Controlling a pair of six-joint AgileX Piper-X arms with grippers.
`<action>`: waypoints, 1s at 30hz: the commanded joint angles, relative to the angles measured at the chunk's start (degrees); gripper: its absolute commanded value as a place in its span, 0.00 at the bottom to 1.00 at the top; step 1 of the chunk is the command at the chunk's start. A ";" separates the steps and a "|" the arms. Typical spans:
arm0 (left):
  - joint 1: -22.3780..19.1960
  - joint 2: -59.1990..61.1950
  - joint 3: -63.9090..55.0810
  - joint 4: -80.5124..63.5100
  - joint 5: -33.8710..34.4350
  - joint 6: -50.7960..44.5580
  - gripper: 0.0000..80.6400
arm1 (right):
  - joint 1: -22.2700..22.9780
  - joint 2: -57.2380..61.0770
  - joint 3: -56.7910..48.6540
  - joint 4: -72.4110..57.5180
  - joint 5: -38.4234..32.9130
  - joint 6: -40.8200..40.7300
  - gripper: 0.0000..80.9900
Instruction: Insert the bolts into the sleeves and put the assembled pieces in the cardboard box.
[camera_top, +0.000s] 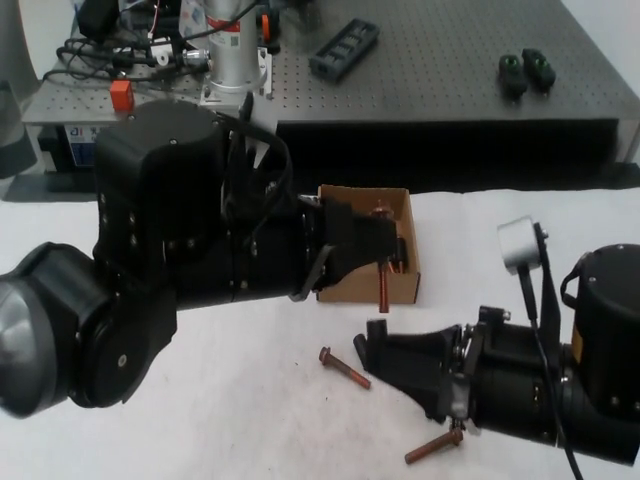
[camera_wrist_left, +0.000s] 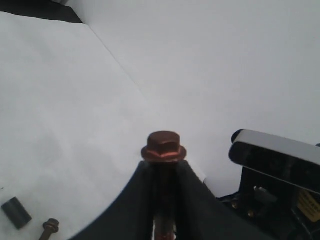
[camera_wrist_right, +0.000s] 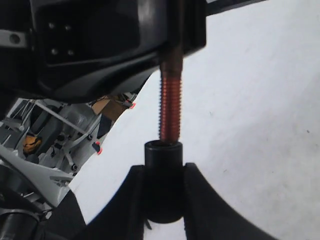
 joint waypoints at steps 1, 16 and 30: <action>-0.07 -0.79 -0.39 -1.13 -1.89 -0.47 0.00 | -0.01 -0.65 -0.01 -1.33 0.78 -0.83 0.08; -0.07 -0.79 -0.39 -1.13 2.73 0.01 0.00 | -0.01 -0.77 -0.01 -4.67 3.82 -1.25 0.08; -0.07 -0.79 -0.39 -1.13 5.99 2.60 0.35 | -2.17 -0.77 -0.20 -5.13 5.06 -1.25 0.08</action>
